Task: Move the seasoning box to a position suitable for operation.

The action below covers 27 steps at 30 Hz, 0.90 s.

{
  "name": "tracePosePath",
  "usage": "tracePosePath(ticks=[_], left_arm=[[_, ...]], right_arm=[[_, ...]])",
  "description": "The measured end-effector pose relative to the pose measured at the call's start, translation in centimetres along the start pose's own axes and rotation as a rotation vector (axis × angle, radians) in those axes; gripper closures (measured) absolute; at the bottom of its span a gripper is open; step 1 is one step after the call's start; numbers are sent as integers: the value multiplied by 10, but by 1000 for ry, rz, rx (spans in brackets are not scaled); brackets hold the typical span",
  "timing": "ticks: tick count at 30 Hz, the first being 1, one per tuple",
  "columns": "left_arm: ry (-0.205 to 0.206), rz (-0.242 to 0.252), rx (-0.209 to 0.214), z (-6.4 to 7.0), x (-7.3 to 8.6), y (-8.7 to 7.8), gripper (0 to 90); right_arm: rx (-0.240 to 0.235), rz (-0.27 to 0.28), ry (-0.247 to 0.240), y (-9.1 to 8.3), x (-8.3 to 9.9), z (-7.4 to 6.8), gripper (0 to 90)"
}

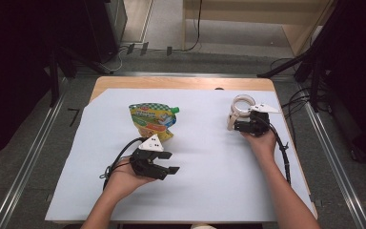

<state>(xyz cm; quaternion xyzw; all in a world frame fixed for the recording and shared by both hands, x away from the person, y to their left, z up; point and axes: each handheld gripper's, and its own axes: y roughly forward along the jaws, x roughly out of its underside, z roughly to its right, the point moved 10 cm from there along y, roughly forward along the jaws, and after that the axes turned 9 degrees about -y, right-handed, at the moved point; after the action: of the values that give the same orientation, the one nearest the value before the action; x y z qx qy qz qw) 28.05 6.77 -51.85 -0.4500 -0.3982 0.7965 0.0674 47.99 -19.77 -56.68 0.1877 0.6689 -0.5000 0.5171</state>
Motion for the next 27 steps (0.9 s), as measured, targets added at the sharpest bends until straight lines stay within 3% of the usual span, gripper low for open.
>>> tracePosePath(ticks=[9, 15, 19, 27], left_arm=[[-18, 15, 10, -2, -1, -1, 399], [-21, 16, 12, -3, -1, -2, 401], [-68, 17, 42, -3, -4, -3, 419], [-49, 29, 27, -3, -5, -4, 410]], right_arm=[[-4, -4, 11, -4, -1, 0, 118], [-1, -2, -7, -6, -1, -2, 119], [-6, 5, -10, -10, -3, -3, 119], [-24, 24, -16, -23, -10, -12, 119]])
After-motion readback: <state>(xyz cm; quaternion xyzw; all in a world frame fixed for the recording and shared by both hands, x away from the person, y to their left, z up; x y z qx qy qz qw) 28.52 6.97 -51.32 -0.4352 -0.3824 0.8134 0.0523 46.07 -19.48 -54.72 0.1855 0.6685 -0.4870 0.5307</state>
